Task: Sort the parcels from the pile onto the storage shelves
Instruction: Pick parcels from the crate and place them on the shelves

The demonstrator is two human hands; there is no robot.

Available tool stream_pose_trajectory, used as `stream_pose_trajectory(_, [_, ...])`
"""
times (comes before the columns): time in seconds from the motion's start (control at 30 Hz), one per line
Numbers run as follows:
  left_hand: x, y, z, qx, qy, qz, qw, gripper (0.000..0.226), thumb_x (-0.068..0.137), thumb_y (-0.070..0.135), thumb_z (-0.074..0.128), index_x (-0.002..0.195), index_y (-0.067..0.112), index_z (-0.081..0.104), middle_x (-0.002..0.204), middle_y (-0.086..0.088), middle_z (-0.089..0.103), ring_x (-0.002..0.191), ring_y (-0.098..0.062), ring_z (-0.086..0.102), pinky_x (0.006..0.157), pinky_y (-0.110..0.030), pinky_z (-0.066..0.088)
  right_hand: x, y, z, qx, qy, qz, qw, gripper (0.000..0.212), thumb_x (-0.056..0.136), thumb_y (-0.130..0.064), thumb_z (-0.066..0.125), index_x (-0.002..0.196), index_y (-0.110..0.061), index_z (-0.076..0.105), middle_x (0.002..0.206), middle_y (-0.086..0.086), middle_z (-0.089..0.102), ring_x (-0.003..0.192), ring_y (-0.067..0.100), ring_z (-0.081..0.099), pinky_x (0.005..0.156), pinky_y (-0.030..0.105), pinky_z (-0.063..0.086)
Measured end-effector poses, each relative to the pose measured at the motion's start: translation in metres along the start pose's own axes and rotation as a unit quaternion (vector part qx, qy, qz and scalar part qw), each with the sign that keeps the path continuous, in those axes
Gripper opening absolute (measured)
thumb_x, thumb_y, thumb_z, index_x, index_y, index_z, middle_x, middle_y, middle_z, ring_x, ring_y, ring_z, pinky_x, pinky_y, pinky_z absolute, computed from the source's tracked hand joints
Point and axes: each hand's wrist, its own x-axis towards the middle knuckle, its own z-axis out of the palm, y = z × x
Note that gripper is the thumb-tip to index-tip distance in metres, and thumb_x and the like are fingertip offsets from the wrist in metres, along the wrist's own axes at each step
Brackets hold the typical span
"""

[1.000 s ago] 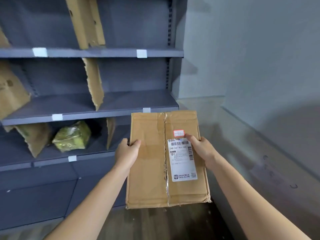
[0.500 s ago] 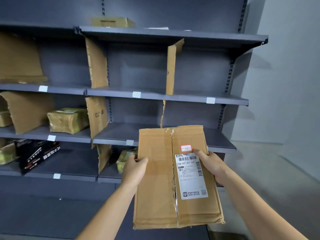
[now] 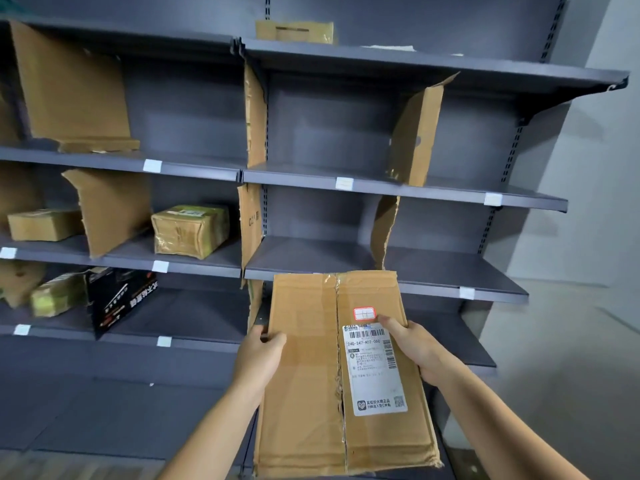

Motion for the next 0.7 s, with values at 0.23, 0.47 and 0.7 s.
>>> stream_pose_trajectory(0.23, [0.010,-0.034,-0.025,-0.011,-0.013,-0.033,0.999,0.003,0.095,0.022,0.054,0.096,0.022,0.056,0.097,0.001,0.061,0.085,-0.014,0.057,0.080,-0.035,0.045,-0.004,0.008,0.037,-0.027,0.005,0.039,0.999,0.077,0.067,-0.077,0.056,0.118,-0.020,0.064,0.107,-0.004,0.073,0.102,0.023,0.067,0.101,0.051,0.047])
stream_pose_trajectory(0.47, [0.018,-0.044,-0.032,-0.010,-0.016,-0.042,0.999,0.014,0.096,0.024,0.053,0.107,0.017,0.057,0.098,0.002,0.061,0.084,-0.011,0.055,0.080,-0.034,0.044,-0.008,0.004,0.052,-0.044,0.020,0.062,0.997,0.066,0.083,-0.070,0.053,0.123,-0.017,0.060,0.116,0.000,0.069,0.109,0.027,0.062,0.105,0.053,0.043])
stream_pose_trajectory(0.7, [0.027,-0.044,-0.026,0.005,-0.001,-0.045,0.999,0.018,0.097,0.028,0.052,0.110,0.017,0.049,0.089,0.006,0.054,0.076,-0.008,0.049,0.065,-0.030,0.040,-0.001,0.005,0.057,-0.030,0.027,0.071,0.997,0.066,0.090,-0.064,0.051,0.132,-0.012,0.052,0.125,0.002,0.062,0.116,0.027,0.054,0.098,0.046,0.038])
